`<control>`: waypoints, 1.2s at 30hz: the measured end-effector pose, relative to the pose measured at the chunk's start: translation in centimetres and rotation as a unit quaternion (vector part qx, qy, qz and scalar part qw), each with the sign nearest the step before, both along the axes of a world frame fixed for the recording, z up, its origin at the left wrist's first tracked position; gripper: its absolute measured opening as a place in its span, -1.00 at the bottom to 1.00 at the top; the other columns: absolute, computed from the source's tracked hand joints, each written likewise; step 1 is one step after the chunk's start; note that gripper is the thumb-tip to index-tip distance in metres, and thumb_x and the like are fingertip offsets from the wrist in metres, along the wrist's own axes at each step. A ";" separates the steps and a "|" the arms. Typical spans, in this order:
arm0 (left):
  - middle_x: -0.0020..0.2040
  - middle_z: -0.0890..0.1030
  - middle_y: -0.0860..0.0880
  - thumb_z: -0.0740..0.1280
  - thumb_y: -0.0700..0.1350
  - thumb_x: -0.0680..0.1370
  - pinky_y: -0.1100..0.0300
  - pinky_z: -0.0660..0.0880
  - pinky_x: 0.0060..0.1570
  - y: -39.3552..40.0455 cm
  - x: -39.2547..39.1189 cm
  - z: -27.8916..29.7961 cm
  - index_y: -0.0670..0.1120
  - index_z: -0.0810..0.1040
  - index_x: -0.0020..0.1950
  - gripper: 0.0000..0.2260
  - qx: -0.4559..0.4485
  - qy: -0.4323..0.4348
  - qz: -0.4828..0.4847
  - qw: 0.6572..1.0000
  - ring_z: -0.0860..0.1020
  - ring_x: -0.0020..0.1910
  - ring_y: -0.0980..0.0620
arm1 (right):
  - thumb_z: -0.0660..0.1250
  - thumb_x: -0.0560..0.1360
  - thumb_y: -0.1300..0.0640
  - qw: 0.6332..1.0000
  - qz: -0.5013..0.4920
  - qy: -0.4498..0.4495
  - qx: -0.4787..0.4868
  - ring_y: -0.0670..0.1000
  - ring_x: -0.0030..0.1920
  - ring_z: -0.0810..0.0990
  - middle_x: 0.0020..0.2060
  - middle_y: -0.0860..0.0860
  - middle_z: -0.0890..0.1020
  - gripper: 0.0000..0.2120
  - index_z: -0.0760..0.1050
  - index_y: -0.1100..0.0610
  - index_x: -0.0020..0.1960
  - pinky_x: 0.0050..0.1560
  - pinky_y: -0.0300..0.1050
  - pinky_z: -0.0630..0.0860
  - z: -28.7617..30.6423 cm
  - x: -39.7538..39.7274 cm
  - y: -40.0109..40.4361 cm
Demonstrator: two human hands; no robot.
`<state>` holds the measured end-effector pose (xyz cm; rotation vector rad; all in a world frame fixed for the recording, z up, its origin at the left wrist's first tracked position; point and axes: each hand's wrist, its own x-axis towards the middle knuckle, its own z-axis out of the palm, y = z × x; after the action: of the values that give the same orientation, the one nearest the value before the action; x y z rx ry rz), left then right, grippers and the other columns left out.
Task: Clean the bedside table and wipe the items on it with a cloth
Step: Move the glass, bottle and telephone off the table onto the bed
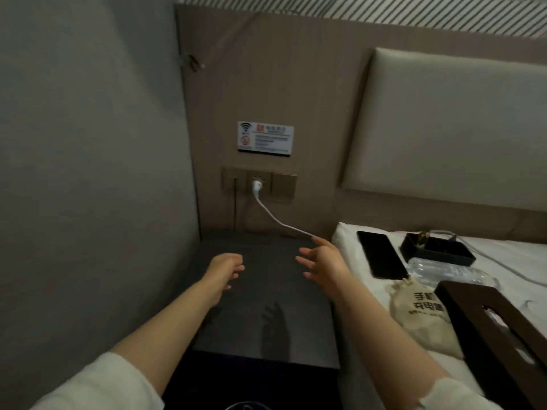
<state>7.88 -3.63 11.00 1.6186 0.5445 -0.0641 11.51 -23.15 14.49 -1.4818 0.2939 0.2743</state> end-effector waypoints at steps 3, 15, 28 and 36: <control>-0.03 0.55 -0.11 0.25 -0.27 0.56 0.24 0.30 -0.30 5.2 -1.9 -1.5 -0.20 0.54 0.20 -0.77 0.065 -0.005 0.031 0.997 0.44 -0.21 0.07 | 0.10 0.55 0.43 0.997 0.071 0.008 -0.021 0.13 0.02 0.61 0.11 0.15 0.54 -0.49 0.27 0.12 0.46 -0.11 -0.02 0.47 -1.7 -1.1 4.1; 0.37 0.43 -0.08 0.32 0.07 0.51 0.04 0.40 0.29 11.0 -9.4 -12.9 0.05 0.48 0.35 -0.59 0.486 0.149 -0.178 0.843 0.41 0.34 -0.12 | 0.21 0.55 0.39 0.973 0.187 0.077 -0.114 0.00 -0.22 0.50 0.17 0.20 0.55 -0.52 0.34 0.13 0.43 -0.35 -0.22 0.43 -10.3 -8.3 13.4; 0.32 0.39 -0.08 0.31 0.13 0.52 0.02 0.31 0.19 8.8 -7.4 -14.9 0.00 0.45 0.31 -0.59 0.647 0.116 -0.119 0.744 0.34 0.30 -0.12 | 0.25 0.56 0.22 0.957 0.212 0.117 -0.162 0.05 0.15 0.59 0.12 0.01 0.62 -0.70 0.44 -0.06 0.23 0.02 -0.02 0.39 -12.2 -10.9 10.8; 0.16 0.54 -0.07 0.32 -0.06 0.49 0.09 0.44 0.08 8.5 -6.8 -15.6 -0.06 0.61 0.05 -0.82 0.547 0.064 -0.092 0.829 0.48 0.17 -0.12 | 0.25 0.55 0.22 0.960 0.200 0.142 -0.137 0.02 0.07 0.60 0.11 0.03 0.62 -0.73 0.47 -0.09 0.16 -0.07 -0.08 0.42 -13.4 -10.8 9.9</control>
<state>1.06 4.85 -4.59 2.8156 0.5525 0.0057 0.75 -13.21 1.08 -1.7740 0.2674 0.8028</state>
